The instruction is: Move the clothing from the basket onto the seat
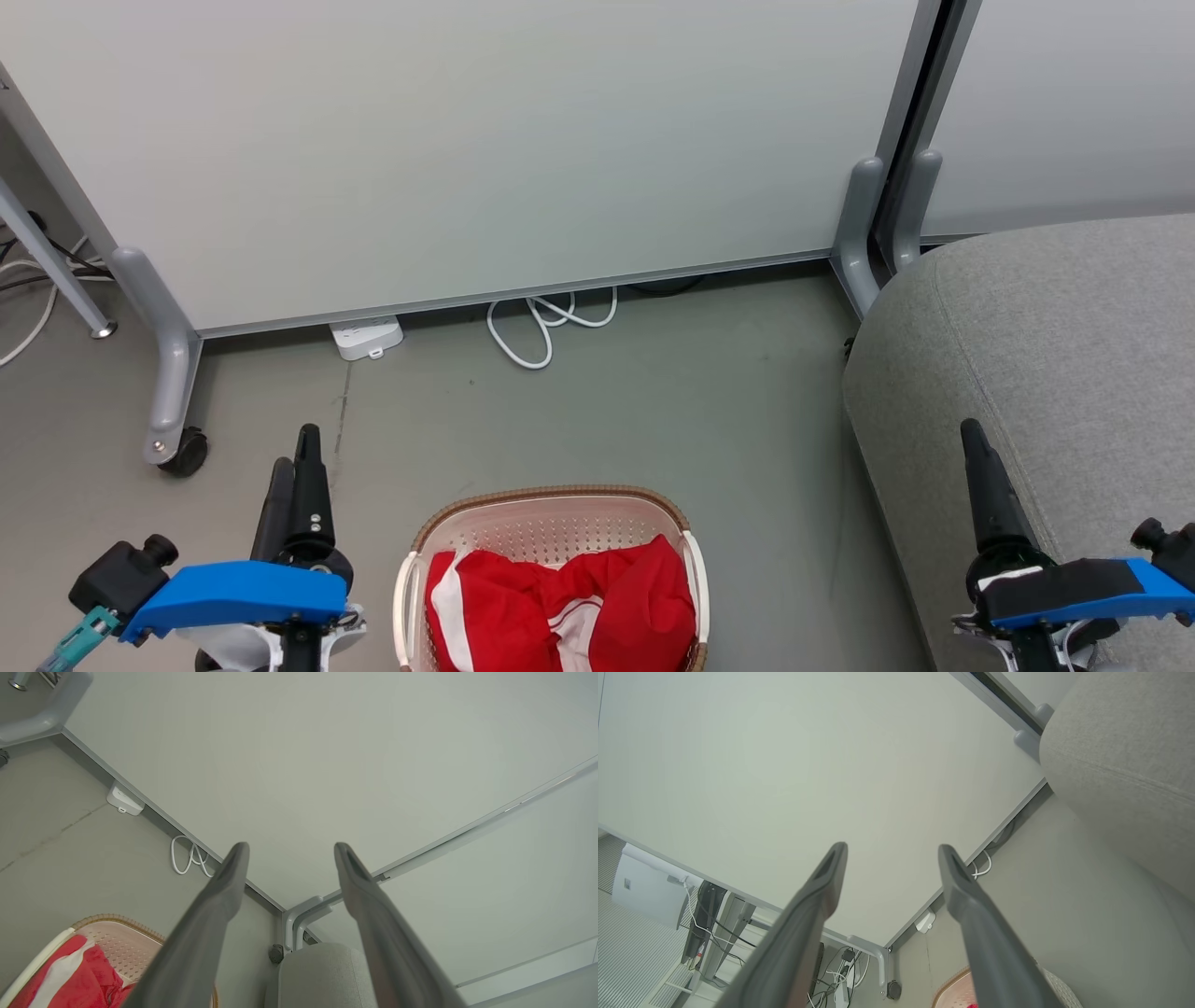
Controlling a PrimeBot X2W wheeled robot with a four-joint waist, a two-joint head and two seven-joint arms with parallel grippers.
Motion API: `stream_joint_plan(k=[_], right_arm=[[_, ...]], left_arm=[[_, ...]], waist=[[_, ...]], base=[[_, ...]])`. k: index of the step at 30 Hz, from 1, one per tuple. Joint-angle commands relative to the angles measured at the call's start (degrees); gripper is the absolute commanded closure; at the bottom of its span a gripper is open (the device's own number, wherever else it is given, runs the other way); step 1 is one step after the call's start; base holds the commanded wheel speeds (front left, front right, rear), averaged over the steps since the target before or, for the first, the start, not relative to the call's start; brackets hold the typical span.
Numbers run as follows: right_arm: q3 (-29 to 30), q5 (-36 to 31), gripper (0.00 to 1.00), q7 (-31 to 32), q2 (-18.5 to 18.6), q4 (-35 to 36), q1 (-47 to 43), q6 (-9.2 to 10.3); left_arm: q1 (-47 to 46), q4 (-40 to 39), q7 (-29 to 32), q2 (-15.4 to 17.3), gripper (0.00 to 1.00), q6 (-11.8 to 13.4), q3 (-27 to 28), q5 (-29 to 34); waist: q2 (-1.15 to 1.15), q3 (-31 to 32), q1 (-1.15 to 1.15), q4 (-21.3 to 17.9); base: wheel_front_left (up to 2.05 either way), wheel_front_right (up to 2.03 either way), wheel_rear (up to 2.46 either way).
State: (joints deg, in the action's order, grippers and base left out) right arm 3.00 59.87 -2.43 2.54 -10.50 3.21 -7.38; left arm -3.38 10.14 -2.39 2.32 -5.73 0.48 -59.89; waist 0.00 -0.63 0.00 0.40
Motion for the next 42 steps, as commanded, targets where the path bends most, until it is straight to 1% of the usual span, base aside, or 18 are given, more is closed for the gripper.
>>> stream_joint_plan(k=[1, 11, 12, 21, 42], right_arm=[[-0.4, -3.2, 0.00, -0.8, 0.3, 1.1, 0.1, -0.07], [-1.3, -11.4, 0.00, -2.5, 0.3, 1.0, -0.2, -0.08], [-1.5, -13.0, 0.00, -2.9, 0.3, 0.7, -0.3, -0.08], [-2.2, -19.8, 0.00, -4.5, 0.4, -0.1, -0.4, -0.10], [-4.0, -32.7, 0.00, -7.6, 0.4, -0.9, -0.7, -0.12]], left_arm=[[-1.4, -1.2, -0.8, 0.5, 0.00, 0.6, -1.0, 3.7], [-1.1, -1.2, -2.5, 0.5, 0.00, 1.8, -3.5, 13.0], [-1.1, -1.1, -2.9, 0.5, 0.00, 2.1, -3.9, 14.8], [-1.0, -0.5, -4.5, 0.5, 0.00, 2.8, -5.5, 22.5], [-1.3, 0.8, -7.6, 0.6, 0.00, 4.2, -8.6, 36.3]], waist=[[0.00, 0.0, 0.00, 0.1], [0.00, 0.0, 0.00, 0.1], [0.00, 0.0, 0.00, 0.1], [0.00, 0.0, 0.00, 0.2], [0.00, 0.0, 0.00, 0.7]], base=[[0.00, 0.00, 0.00], [0.00, 0.00, 0.00], [0.00, 0.00, 0.00], [0.00, 0.00, 0.00], [0.00, 0.00, 0.00]])
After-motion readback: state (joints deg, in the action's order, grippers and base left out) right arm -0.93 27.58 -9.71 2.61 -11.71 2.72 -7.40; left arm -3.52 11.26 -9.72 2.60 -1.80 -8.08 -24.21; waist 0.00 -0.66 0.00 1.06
